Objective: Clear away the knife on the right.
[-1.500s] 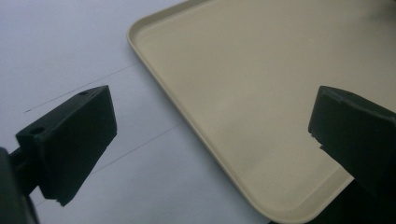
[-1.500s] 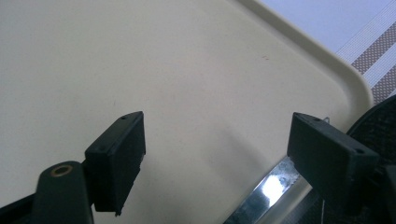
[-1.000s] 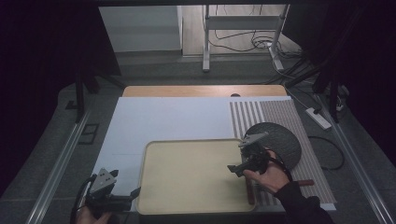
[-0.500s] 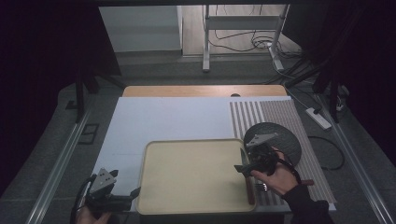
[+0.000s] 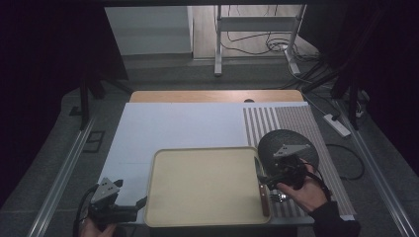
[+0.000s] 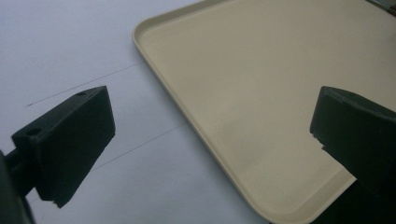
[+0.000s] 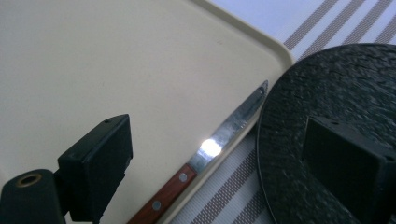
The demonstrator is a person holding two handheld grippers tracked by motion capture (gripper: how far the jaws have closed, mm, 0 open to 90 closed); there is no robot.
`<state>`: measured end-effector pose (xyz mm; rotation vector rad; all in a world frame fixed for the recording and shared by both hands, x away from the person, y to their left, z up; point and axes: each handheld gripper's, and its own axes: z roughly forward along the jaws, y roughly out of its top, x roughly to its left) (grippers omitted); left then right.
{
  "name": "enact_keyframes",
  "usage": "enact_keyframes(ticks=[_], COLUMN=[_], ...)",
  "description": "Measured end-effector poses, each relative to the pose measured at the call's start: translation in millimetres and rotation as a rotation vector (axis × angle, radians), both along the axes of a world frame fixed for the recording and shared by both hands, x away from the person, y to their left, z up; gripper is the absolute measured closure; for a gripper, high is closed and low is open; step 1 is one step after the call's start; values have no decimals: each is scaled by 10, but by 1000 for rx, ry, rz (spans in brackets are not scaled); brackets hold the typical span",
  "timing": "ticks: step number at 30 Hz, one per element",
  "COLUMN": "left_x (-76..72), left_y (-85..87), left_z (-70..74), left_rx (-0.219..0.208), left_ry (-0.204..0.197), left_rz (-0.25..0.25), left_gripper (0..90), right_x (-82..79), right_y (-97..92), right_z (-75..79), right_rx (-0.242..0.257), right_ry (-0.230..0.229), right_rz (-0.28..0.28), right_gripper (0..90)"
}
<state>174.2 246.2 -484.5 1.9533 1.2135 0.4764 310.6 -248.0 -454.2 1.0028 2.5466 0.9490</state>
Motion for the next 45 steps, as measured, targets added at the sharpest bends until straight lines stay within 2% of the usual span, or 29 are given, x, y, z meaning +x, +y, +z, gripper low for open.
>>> enact_keyframes(ticks=[10, 27, 35, 42, 45], left_x=[-15, -18, -19, -26, -29], left_y=[6, 1, 0, 5, 6], left_z=[1, 2, 2, -1, -1], left_rx=[-3, 3, 3, 1, 0], left_ry=[-3, -2, -2, -4, -4], left_rz=[6, 5, 6, 6, 7], left_gripper=[0, 0, 0, 0, 0], right_x=[-88, -291, -403, -500, -533], right_y=[-185, -546, -720, -863, -918], right_z=[9, 28, -17, -77, -122], right_rx=[-3, 28, 52, 79, 85], right_ry=[-4, -31, -42, -38, -22], right_rz=[-34, -116, -166, -203, -216], right_gripper=[78, 61, 62, 65, 65])
